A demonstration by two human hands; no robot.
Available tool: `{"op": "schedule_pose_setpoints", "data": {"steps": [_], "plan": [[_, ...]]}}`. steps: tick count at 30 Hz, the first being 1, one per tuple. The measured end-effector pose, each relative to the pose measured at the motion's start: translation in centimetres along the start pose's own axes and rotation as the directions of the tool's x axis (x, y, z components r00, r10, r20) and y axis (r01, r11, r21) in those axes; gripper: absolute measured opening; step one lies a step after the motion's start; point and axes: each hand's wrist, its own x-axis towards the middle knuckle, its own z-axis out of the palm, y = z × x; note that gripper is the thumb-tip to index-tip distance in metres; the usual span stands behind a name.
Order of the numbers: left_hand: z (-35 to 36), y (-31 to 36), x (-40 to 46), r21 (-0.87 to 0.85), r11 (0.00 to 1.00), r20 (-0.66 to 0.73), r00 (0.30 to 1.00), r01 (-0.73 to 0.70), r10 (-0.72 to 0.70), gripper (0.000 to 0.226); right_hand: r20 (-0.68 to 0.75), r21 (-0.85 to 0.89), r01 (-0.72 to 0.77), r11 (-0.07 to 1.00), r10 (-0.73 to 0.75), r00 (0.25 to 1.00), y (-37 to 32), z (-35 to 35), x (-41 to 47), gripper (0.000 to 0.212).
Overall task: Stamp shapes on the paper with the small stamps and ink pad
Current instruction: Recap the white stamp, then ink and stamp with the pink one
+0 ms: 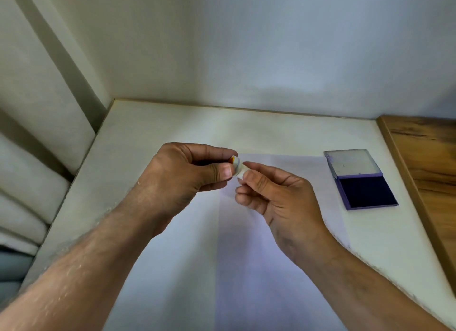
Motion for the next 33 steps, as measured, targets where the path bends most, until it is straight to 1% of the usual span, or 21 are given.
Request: {"op": "schedule_pose_setpoints", "data": {"steps": [2,4,6,9,10,13,15,17,18,19,21,23,25,26,27,28,29,33], "plan": [[-0.1,0.1,0.0,0.031,1.0,-0.01,1.0,-0.003,0.003,0.021,0.023,0.062,-0.073,0.995,0.071,0.997,0.1,0.1,0.0,0.014],[-0.1,0.3,-0.1,0.046,0.999,-0.026,1.0,-0.013,0.014,0.022,0.046,0.079,-0.105,0.991,0.101,0.994,0.2,0.1,0.0,0.017],[-0.1,0.3,-0.2,0.047,0.999,-0.03,0.999,-0.023,0.024,0.024,0.056,0.092,-0.12,0.989,0.115,0.992,0.2,0.2,0.0,0.015],[-0.2,0.5,-0.4,0.052,0.998,-0.062,0.998,-0.027,0.03,0.038,0.037,0.129,-0.13,0.983,0.126,0.991,0.4,0.2,-0.3,0.015],[-0.4,0.6,-0.4,0.052,0.998,-0.096,0.995,-0.028,0.033,0.037,0.021,0.147,-0.124,0.981,0.123,0.992,0.4,0.1,-0.4,0.016],[-1.1,1.0,-0.2,0.057,0.997,-0.217,0.974,-0.056,0.067,0.012,-0.061,0.155,-0.088,0.984,0.098,0.993,0.7,-0.2,-0.6,0.02],[-1.6,1.3,-0.1,0.079,0.995,-0.276,0.957,-0.066,0.085,0.012,-0.135,0.051,-0.042,0.998,0.049,0.99,0.8,-0.2,-0.5,0.019],[-2.0,1.3,0.0,0.112,0.991,-0.323,0.94,-0.077,0.11,0.017,-0.185,-0.139,0.022,0.99,-0.048,0.982,0.8,-0.1,-0.2,0.02],[-2.2,1.2,0.0,0.143,0.986,-0.342,0.931,-0.086,0.131,0.019,-0.195,-0.247,0.057,0.967,-0.107,0.975,0.8,0.2,0.3,0.022],[-2.3,1.2,0.1,0.166,0.981,-0.358,0.921,-0.096,0.151,0.021,-0.195,-0.354,0.089,0.931,-0.166,0.967,0.6,0.8,0.7,0.024],[-2.5,1.1,0.2,0.158,0.981,-0.391,0.905,-0.114,0.168,0.023,-0.164,-0.536,0.157,0.83,-0.284,0.945,0.4,2.2,2.0,0.026],[-2.9,1.1,0.3,0.144,0.982,-0.426,0.888,-0.124,0.175,0.024,-0.081,-0.669,0.255,0.698,-0.409,0.909,0.4,3.9,3.3,0.024],[-3.2,1.1,0.6,0.134,0.982,-0.453,0.873,-0.133,0.18,0.025,0.058,-0.795,0.341,0.502,-0.497,0.866,0.7,5.4,4.6,0.022],[-3.4,1.1,0.7,0.127,0.982,-0.461,0.869,-0.138,0.181,0.027,0.12,-0.849,0.354,0.391,-0.51,0.852,0.9,6.0,5.1,0.023],[-3.5,1.0,0.8,0.121,0.983,-0.466,0.866,-0.139,0.18,0.028,0.156,-0.888,0.345,0.304,-0.508,0.847,1.1,6.4,5.4,0.024],[-3.6,0.9,0.9,0.118,0.983,-0.469,0.865,-0.141,0.18,0.028,0.163,-0.911,0.323,0.257,-0.497,0.852,1.3,6.6,5.7,0.025],[-3.6,0.9,1.0,0.113,0.983,-0.471,0.864,-0.143,0.18,0.029,0.156,-0.922,0.303,0.241,-0.485,0.86,1.5,6.7,5.7,0.025],[-3.6,0.9,1.1,0.093,0.984,-0.471,0.864,-0.154,0.18,0.029,0.145,-0.938,0.267,0.219,-0.453,0.88,2.1,6.3,5.1,0.026]]}}
